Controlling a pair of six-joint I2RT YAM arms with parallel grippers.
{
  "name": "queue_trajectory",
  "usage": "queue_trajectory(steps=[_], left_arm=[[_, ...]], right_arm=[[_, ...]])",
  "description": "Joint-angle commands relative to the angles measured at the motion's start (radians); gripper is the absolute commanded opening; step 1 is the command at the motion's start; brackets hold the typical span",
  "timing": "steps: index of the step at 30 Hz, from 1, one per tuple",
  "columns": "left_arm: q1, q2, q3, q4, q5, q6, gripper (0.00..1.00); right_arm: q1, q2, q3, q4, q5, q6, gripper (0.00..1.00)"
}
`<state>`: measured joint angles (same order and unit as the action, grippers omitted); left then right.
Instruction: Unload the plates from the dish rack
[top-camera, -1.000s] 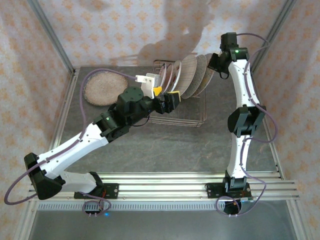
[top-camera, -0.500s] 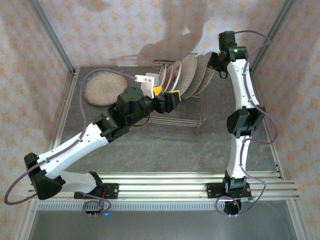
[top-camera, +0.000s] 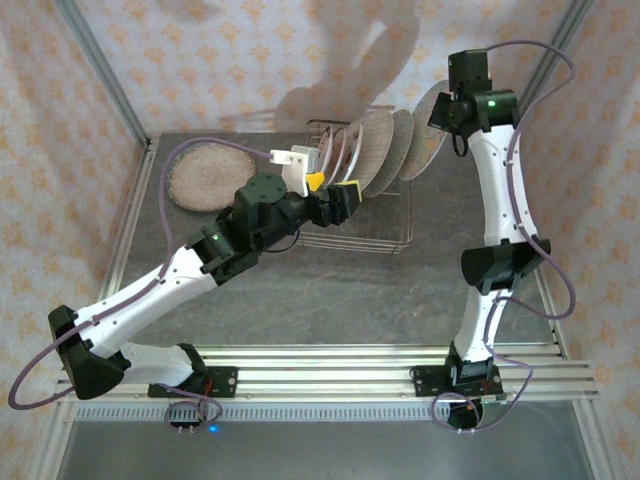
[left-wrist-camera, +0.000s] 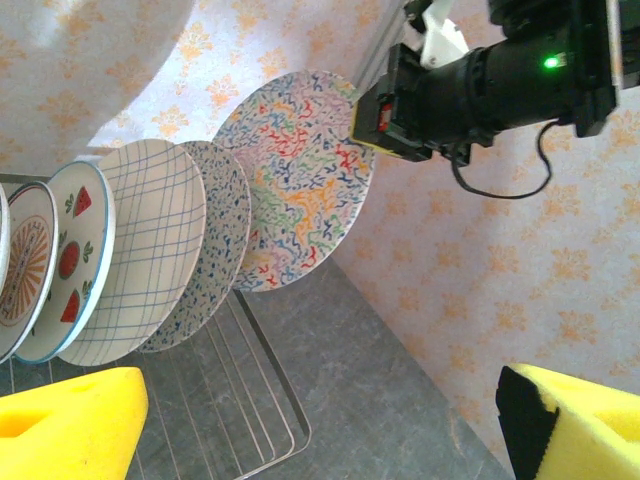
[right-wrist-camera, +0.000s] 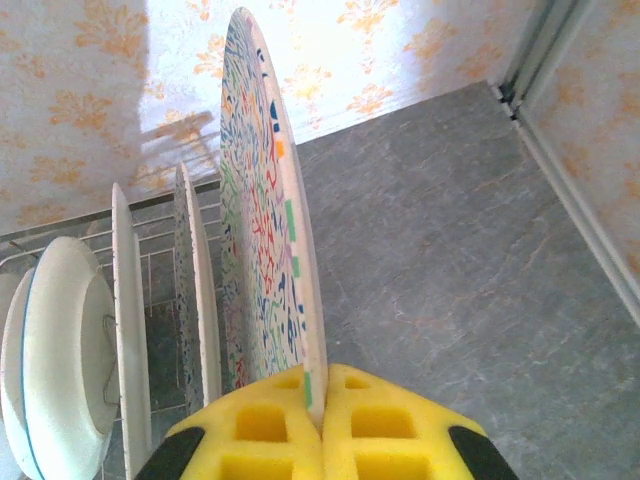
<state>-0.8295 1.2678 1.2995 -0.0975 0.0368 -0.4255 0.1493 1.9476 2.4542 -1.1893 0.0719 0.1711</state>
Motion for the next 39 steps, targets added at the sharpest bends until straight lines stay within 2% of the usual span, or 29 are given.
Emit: queue_trajectory(steps=[1, 11, 19, 26, 30, 39], left_arm=[[-0.005, 0.005, 0.003, 0.038, 0.009, -0.024, 0.91], [-0.005, 0.048, 0.008, 0.032, 0.062, -0.111, 0.93], [-0.002, 0.100, 0.019, 0.014, 0.102, -0.230, 0.97], [0.044, 0.195, -0.007, 0.063, 0.283, -0.471, 0.96], [0.063, 0.273, 0.037, -0.003, 0.386, -0.565, 0.92], [0.073, 0.337, 0.004, 0.058, 0.483, -0.727, 0.87]], right_arm=[[0.008, -0.087, -0.017, -0.012, 0.099, 0.017, 0.00], [0.009, -0.292, -0.173, -0.005, 0.131, 0.055, 0.00], [0.008, -0.422, -0.281, -0.056, 0.078, 0.102, 0.00], [0.006, -0.538, -0.364, -0.104, 0.034, 0.184, 0.00], [0.005, -0.616, -0.425, -0.128, -0.009, 0.244, 0.00], [0.002, -0.786, -0.611, -0.111, -0.124, 0.367, 0.00]])
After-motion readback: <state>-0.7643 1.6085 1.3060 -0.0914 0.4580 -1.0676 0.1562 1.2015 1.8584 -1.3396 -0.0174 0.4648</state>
